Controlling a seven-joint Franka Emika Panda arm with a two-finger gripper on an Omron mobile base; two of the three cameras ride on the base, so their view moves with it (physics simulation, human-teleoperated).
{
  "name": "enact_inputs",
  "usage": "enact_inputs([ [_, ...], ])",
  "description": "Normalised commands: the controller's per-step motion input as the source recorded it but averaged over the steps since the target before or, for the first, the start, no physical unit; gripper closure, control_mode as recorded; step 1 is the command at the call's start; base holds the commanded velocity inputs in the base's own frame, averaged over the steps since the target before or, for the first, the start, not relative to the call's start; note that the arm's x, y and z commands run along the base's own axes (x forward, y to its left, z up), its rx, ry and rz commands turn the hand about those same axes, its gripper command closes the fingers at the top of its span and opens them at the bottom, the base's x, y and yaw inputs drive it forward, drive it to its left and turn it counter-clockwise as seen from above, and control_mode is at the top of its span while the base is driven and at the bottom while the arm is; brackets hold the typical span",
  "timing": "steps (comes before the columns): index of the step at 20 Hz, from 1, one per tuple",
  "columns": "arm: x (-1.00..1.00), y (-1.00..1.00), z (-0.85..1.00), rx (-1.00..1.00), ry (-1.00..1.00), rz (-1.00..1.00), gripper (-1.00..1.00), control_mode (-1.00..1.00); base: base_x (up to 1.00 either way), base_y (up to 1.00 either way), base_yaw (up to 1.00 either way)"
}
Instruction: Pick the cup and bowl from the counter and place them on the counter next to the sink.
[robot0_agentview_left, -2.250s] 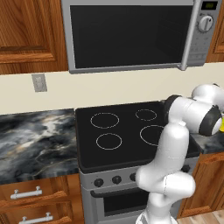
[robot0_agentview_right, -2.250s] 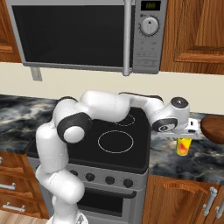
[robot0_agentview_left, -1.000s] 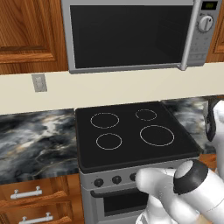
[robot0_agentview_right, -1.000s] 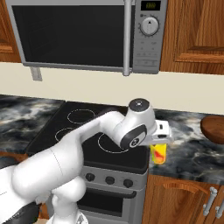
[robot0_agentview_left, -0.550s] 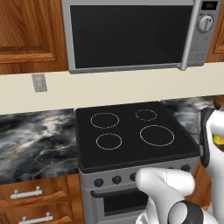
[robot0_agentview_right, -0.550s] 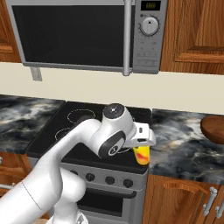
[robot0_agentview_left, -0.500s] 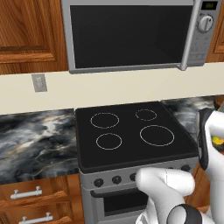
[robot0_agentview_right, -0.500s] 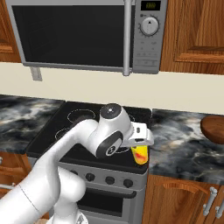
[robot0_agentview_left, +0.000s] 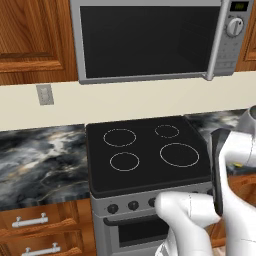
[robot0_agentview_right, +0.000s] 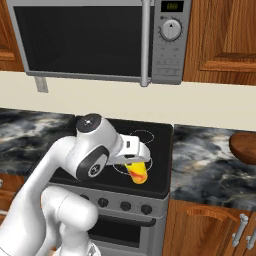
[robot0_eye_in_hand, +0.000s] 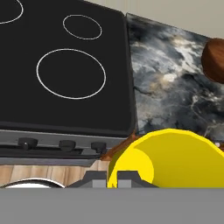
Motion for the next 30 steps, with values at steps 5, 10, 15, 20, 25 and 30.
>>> enact_inputs([
  [5,-0.50,0.49,0.34,0.00,0.00,0.00,1.00,-1.00,0.00,0.00,0.00],
  [10,-0.53,0.48,0.24,0.00,0.00,0.00,1.00,-1.00,0.00,0.00,0.00],
  [15,-0.47,0.53,0.13,0.02,-0.01,0.00,1.00,-1.00,0.00,0.00,0.00],
  [20,-0.20,0.40,0.15,0.09,-0.05,0.01,1.00,-1.00,0.00,0.00,0.00],
  [25,-0.08,0.07,0.02,0.19,-0.02,0.02,1.00,-1.00,0.00,0.00,0.00],
  [30,0.00,0.01,0.00,0.22,-0.01,0.02,1.00,-1.00,0.00,0.00,0.00],
])
